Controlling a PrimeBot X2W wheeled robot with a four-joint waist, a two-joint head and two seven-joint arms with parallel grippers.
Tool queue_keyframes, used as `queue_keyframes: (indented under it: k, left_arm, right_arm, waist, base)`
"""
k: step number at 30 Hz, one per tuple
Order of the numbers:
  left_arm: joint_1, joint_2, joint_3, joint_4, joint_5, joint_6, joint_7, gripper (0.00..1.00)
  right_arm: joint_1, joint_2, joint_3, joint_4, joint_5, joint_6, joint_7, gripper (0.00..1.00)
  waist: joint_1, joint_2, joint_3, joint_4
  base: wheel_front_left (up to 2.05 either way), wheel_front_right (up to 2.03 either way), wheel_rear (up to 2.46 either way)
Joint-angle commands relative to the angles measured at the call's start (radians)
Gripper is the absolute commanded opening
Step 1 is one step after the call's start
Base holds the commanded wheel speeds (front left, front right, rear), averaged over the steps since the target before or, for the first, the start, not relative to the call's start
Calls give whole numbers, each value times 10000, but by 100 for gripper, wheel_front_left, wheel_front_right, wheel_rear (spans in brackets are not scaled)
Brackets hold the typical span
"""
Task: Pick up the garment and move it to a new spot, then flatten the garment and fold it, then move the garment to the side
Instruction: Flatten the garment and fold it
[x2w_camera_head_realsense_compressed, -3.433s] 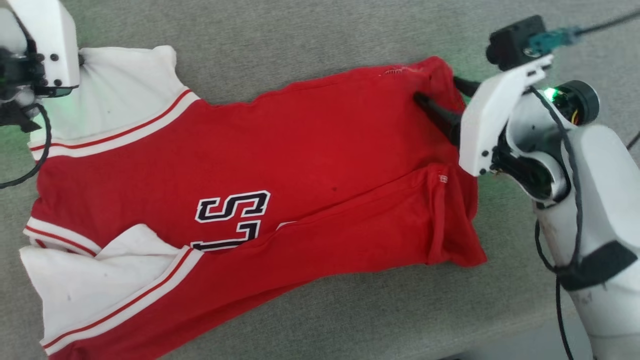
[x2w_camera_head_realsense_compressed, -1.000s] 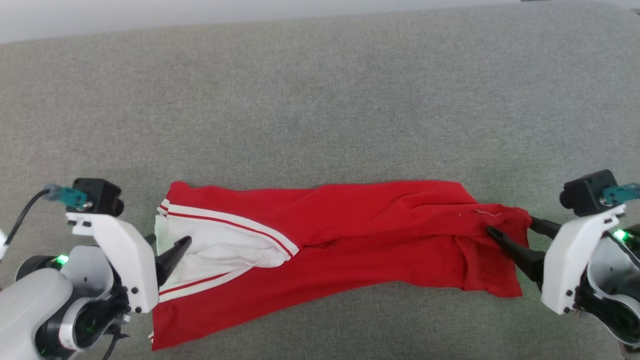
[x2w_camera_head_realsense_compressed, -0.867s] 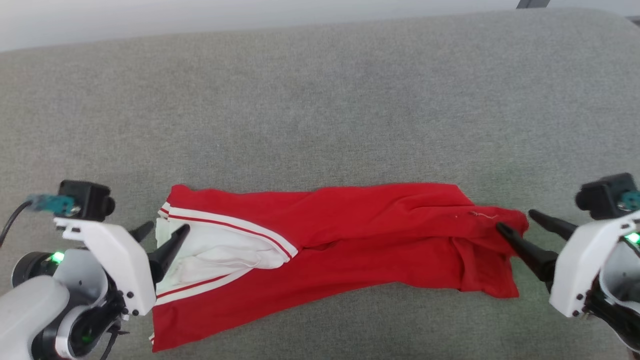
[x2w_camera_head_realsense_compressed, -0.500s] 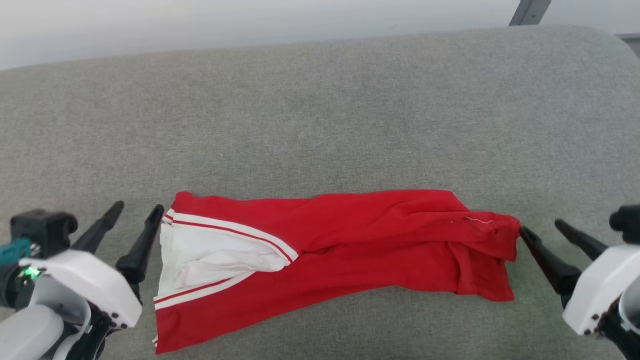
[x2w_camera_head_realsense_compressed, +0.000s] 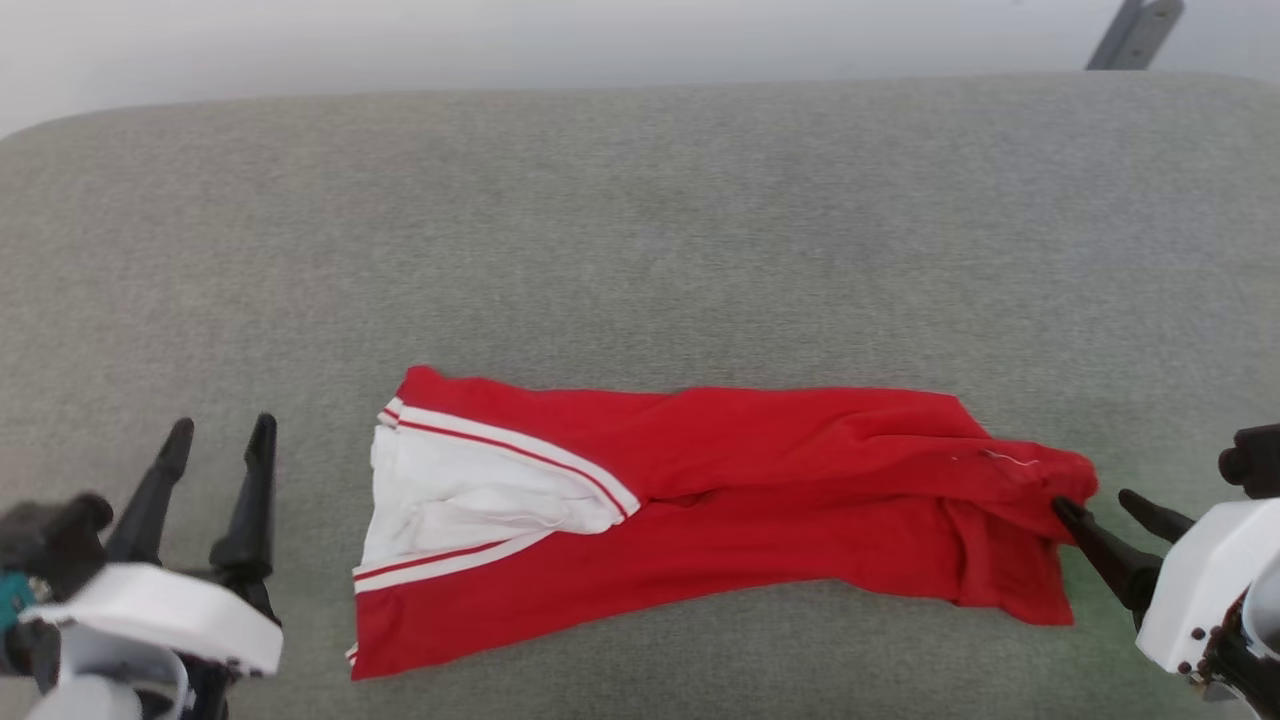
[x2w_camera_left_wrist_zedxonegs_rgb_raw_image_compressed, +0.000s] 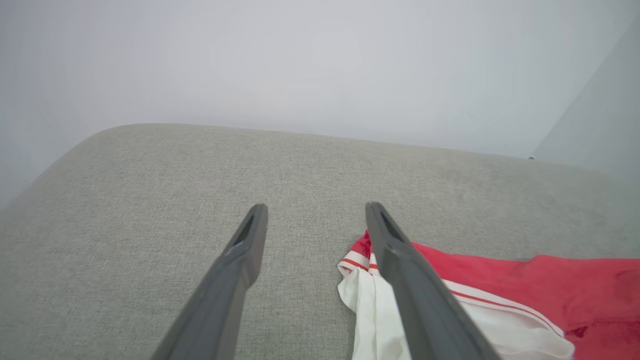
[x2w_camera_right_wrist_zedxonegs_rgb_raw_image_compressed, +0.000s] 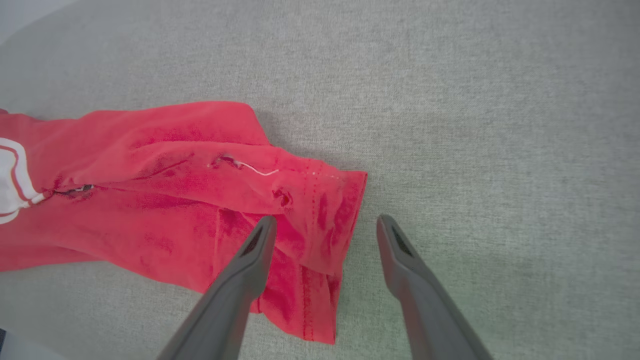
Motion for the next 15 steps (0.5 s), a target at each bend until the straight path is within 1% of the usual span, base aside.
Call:
queue_keyframes:
  k: [1,3,4,6,10,13,15]
  left_arm:
    - [369,-380,478,11,358,-191,-59,100]
    - [756,-815,1083,121,781,-475,-61,100]
    - [1025,-1246,1688,250,1221,-781,-61,100]
    - [1253,-1716,2214,318,1650,-1173,-60,100]
    - [1618,-2575,3145,544,2344,-1849,-61,100]
    - [1769,-3167,3735,701,2769,-2330,-61,100]
    - [1801,-3573,4095,817,2862,-2628,-61,100]
  right_arm:
    - [-193,-40,15,196,72,-5,152,100]
    - [-338,-88,43,526,115,-5,418,100]
    - [-535,-134,112,810,124,-5,659,100]
    - [-722,-189,212,1155,152,-5,935,100]
    - [-1148,-290,453,1815,106,-5,1335,100]
    - [-1461,-278,689,2432,125,-5,1704,100]
    - [-1600,-173,962,2866,239,-5,2088,100]
  waist:
    - [0,0,22,147]
    - [0,0,34,274]
    - [0,0,51,397]
    - [0,0,74,533]
    - [0,0,146,797]
    - [0,0,197,960]
    - [0,0,233,1048]
  base:
    - [0,0,0]
    - [0,0,0]
    - [0,0,0]
    - [0,0,0]
    - [0,0,0]
    - [0,0,0]
    - [0,0,0]
